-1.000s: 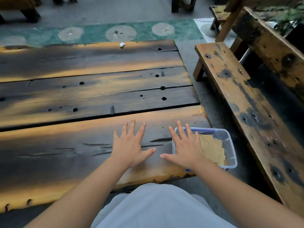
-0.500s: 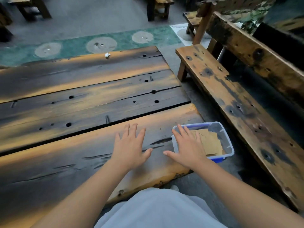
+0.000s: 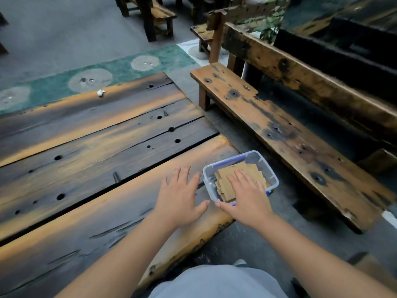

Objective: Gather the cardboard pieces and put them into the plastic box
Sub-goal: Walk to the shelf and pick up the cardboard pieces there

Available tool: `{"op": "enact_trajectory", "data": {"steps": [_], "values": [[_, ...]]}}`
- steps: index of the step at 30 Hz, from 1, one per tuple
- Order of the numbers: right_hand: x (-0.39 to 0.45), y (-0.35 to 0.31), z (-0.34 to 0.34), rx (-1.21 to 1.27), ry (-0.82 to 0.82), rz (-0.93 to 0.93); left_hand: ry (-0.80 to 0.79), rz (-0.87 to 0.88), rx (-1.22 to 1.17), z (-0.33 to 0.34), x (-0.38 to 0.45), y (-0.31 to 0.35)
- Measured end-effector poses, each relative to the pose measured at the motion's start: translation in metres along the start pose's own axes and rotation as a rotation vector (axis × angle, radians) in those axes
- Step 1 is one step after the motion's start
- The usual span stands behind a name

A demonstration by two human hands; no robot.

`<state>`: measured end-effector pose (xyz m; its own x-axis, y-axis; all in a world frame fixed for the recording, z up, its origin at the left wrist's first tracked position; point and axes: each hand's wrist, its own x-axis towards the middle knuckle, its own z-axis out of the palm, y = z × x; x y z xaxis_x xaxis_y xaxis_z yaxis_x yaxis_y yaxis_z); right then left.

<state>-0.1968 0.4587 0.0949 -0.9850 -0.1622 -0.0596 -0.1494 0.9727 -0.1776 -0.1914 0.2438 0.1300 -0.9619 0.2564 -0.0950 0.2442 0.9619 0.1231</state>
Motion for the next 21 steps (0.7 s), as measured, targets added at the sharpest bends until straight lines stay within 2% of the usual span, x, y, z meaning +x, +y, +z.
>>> {"op": "enact_trajectory", "data": {"steps": [15, 21], "values": [[-0.081, 0.136, -0.025, 0.046, 0.045, 0.315, 0.053, 0.352, 0.073, 0.0, 0.049, 0.152], [-0.124, 0.205, -0.029, 0.095, 0.071, 0.475, -0.013, 0.489, 0.108, 0.009, 0.068, 0.235]]}}
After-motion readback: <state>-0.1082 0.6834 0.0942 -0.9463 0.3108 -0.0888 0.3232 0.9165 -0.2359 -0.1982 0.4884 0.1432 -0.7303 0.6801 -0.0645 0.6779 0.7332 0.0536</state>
